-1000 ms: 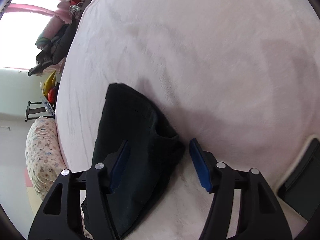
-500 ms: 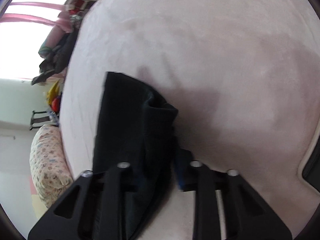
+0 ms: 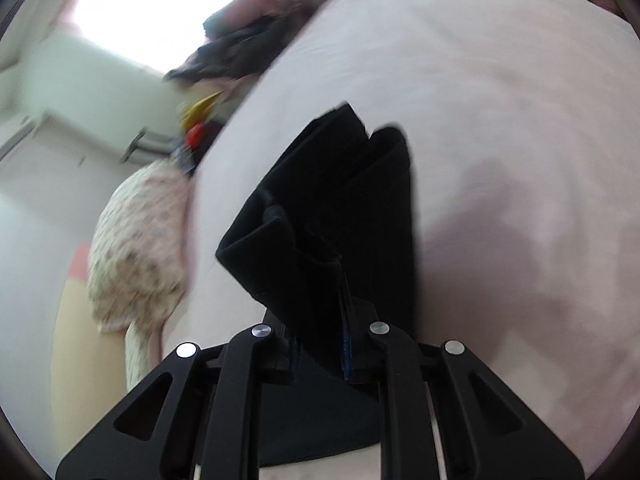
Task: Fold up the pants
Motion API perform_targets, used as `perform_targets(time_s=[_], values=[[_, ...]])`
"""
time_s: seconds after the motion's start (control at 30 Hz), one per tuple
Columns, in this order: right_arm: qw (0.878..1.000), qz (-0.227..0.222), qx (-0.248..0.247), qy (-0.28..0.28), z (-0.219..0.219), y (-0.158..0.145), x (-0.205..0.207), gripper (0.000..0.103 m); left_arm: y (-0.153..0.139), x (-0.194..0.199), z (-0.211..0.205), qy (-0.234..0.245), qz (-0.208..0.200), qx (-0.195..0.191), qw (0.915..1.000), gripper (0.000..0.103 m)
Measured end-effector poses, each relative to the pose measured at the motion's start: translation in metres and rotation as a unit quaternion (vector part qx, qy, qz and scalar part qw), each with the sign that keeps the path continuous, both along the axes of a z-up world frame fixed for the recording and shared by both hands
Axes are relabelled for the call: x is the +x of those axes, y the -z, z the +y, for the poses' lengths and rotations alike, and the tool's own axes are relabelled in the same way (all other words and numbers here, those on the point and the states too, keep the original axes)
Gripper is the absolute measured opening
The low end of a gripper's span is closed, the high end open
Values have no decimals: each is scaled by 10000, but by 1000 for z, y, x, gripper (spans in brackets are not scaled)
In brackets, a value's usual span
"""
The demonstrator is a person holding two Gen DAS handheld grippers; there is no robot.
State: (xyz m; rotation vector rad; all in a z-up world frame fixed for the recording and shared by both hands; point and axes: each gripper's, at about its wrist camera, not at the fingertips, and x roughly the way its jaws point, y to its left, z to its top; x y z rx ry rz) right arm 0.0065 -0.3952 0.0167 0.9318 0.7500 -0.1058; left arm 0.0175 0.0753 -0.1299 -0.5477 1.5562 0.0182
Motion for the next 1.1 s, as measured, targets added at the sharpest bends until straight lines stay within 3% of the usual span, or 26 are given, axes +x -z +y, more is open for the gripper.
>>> perform_targets(time_s=[0.17, 0.27, 0.43, 0.6, 0.77, 1.1], values=[[9951, -266, 51, -954, 71, -20, 45, 16, -3, -11, 24, -210, -44, -56, 9998, 101], [9878, -201, -67, -1541, 121, -19, 66, 16, -5, -19, 38, -387, -55, -94, 9992, 101], [9742, -28, -14, -2257, 192, -8, 98, 16, -5, -34, 66, -648, -63, -153, 9978, 101], [9584, 465, -161, -2813, 264, 21, 125, 16, -5, -49, 90, -858, -78, -211, 9961, 101], [9481, 797, -333, -3061, 316, 49, 112, 16, -7, -61, 115, -1000, -137, -273, 9945, 101], [9471, 988, -721, -2968, 342, 62, 106, 16, -6, -72, 147, -1199, -167, -366, 9920, 101]])
